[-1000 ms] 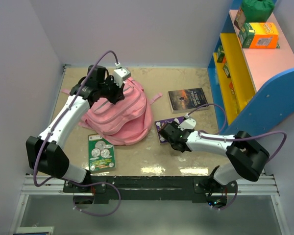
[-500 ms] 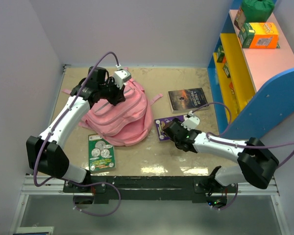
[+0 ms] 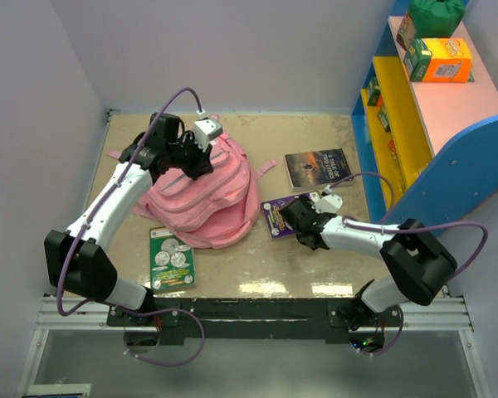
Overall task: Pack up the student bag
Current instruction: Pick up the book from the center of the board.
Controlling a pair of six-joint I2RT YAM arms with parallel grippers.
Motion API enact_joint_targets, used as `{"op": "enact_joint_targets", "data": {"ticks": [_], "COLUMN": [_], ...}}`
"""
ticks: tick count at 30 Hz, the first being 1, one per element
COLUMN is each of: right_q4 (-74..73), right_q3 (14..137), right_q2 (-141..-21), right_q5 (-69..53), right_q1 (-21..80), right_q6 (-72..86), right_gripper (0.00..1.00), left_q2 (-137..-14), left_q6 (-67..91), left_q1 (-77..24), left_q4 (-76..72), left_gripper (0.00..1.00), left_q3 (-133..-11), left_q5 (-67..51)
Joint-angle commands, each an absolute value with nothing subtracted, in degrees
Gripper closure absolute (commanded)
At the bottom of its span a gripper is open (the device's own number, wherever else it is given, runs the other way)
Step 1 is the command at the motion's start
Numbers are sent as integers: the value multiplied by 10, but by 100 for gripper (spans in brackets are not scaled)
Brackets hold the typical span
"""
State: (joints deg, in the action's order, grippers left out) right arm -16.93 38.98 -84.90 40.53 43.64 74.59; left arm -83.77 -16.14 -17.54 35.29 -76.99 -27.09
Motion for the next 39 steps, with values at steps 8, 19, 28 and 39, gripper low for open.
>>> {"op": "enact_joint_targets", "data": {"ticks": [8, 19, 28, 39], "right_q4": [-168, -98, -70, -94], "right_q3": [372, 312, 337, 481], "right_q2": [-860, -781, -682, -573], "right_q5": [401, 401, 412, 282], "right_q1": [423, 422, 423, 441], "right_q6": [738, 705, 615, 526], "right_gripper": [36, 100, 100, 100], "left_q2": [-807, -811, -817, -818], "left_q6": [-169, -180, -176, -170], "left_q1": [-178, -178, -178, -178], "left_q4": [314, 330, 334, 317], "left_gripper": [100, 100, 100, 100], "left_q3": [-787, -789, -791, -790], "left_q5": [-322, -322, -323, -314]}}
